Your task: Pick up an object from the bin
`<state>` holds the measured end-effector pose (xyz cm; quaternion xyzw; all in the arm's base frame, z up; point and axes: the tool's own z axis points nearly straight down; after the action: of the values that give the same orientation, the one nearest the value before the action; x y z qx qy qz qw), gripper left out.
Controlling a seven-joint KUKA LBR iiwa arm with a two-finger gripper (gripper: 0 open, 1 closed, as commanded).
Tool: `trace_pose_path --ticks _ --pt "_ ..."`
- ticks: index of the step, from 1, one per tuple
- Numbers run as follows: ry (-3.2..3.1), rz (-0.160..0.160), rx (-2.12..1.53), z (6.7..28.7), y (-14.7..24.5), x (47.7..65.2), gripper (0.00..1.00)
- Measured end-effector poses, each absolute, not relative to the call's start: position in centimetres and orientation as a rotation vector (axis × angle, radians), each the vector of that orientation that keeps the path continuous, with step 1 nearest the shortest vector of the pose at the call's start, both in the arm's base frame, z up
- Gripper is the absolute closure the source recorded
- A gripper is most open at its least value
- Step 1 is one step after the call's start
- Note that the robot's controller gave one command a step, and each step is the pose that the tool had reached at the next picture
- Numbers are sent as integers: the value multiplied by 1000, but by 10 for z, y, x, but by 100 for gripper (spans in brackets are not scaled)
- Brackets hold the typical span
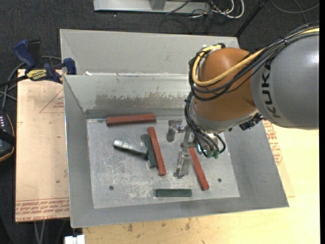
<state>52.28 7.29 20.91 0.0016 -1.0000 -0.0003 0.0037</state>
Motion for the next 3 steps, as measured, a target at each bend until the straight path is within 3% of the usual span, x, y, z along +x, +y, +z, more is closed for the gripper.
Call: trace_pose_path --ticks 1,2,3 --pt "-3138 -3 33 66 143 534 0" --pt "-3135 0 251 71 104 638 0" --pt "-3134 -3 252 71 105 637 100"
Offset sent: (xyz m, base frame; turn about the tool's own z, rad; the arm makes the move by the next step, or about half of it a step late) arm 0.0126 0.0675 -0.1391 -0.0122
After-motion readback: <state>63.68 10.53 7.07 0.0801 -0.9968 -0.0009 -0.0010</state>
